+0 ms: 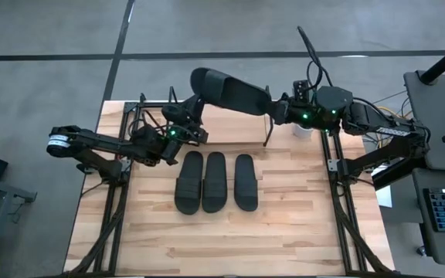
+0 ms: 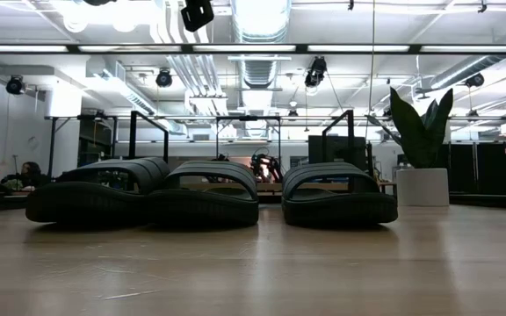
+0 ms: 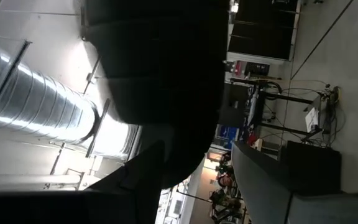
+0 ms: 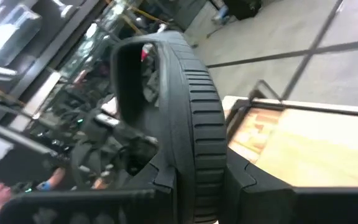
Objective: Pick and place slides into the shelf
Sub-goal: Put the black slide on the shelf
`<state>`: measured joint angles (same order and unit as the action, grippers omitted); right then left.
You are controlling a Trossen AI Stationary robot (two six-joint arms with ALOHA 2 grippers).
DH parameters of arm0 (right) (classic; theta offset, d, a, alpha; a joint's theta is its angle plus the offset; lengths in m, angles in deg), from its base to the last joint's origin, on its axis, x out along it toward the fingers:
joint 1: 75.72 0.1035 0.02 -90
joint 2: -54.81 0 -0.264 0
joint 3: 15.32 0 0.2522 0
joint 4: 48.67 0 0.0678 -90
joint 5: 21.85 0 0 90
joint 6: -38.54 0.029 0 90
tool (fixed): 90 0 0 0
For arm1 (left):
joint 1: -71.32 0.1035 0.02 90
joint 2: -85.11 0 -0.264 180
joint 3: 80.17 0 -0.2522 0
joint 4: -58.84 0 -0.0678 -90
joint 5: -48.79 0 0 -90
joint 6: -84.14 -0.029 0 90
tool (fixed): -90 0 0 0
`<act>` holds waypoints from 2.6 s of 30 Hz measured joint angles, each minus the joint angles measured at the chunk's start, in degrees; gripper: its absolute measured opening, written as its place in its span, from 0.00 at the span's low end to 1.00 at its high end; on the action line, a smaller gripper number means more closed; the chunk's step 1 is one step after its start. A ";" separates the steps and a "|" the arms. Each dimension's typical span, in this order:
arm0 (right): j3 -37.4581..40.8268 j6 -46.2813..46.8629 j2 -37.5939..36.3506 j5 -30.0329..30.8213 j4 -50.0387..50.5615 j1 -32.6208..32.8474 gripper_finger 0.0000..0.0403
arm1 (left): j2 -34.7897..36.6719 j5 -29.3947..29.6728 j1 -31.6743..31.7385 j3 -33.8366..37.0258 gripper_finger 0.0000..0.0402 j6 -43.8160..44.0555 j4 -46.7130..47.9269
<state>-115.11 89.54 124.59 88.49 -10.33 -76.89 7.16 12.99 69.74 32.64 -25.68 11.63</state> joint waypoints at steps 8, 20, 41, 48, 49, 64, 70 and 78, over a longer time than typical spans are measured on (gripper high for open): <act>-1.39 0.29 0.03 -1.05 0.96 0.04 0.12 | 0.00 0.01 -0.01 0.00 0.43 0.00 0.00; -1.39 3.35 0.11 -4.62 3.10 0.15 0.12 | 0.04 0.52 0.00 0.00 0.43 0.89 -0.02; -1.54 2.72 0.39 -6.88 2.50 0.13 0.23 | 0.22 1.11 0.02 -2.97 0.05 9.03 0.39; -1.50 -11.01 -1.19 -7.62 -2.13 -0.28 0.47 | 0.80 5.27 0.11 -4.57 0.04 10.38 -0.12; -1.50 -13.50 -1.60 -7.61 -3.76 -0.28 0.49 | 1.01 5.94 0.13 -4.61 0.04 11.33 -0.38; -1.45 -44.47 -7.66 -13.12 -18.67 2.80 0.53 | 8.25 10.03 -1.40 -4.40 0.04 34.15 22.44; -1.45 -55.68 -9.37 -13.18 -20.96 6.11 0.53 | 14.67 0.09 -1.38 -5.51 0.04 60.28 51.82; -1.43 -77.10 -7.09 -12.80 -20.23 12.34 0.54 | 20.50 -16.11 -0.90 -6.80 0.04 73.57 67.02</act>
<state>-116.55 12.44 117.50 75.69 -30.56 -64.55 27.65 -3.12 68.84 25.84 47.89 78.65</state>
